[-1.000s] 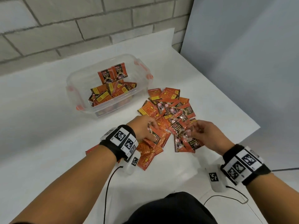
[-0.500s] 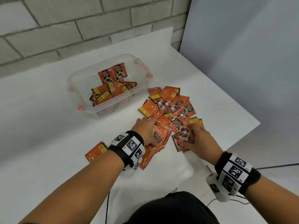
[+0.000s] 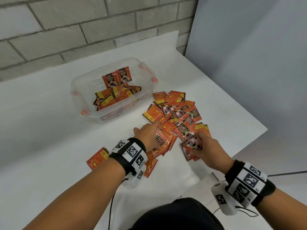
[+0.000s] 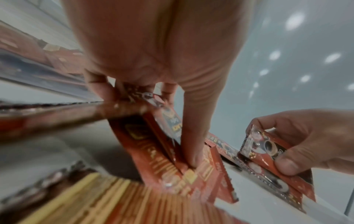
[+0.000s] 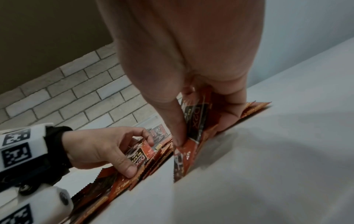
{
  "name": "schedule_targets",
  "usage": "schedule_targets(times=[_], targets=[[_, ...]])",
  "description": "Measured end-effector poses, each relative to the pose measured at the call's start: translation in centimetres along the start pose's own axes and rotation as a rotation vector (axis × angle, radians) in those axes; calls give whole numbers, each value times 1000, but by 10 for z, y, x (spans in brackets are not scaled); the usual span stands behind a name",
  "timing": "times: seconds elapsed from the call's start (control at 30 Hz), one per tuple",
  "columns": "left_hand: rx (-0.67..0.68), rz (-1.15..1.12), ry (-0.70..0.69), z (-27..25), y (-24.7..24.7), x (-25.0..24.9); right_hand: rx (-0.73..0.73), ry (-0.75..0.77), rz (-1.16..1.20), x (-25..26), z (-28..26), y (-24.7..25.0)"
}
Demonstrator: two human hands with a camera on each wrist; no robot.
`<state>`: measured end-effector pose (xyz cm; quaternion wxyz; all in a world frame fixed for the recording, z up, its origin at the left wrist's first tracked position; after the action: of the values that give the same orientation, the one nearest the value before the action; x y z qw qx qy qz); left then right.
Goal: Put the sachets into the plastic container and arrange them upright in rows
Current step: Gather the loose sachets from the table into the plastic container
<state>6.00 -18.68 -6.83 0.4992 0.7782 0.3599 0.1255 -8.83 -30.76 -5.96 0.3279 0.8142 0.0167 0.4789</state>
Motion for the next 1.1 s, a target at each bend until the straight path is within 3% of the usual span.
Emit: schedule_targets(times=[0.2,0.43,0.6,1.1], targets=[[-22,-84,-58,3,6,4,-106,-74,196,-2,19,15],[19,7,-37,5,4,1,-184,-103,112,-6,32,2],[1,72,-35,1,8,0,-240,-37,50,-2,30,7],[-68,11,-47,1,15,3,-130,-11,294,11,25,-6]])
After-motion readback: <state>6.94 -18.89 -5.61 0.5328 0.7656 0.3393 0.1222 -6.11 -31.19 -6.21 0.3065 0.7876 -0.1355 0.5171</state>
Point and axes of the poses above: each hand's wrist, its own z-axis towards the middle knuckle, its own y-axis out of the back of the hand, x = y × z, the point moved 10 cm from there along z, towards the middle knuckle, and after that the axes turned 15 degrees about z, right-handed, at the moved point
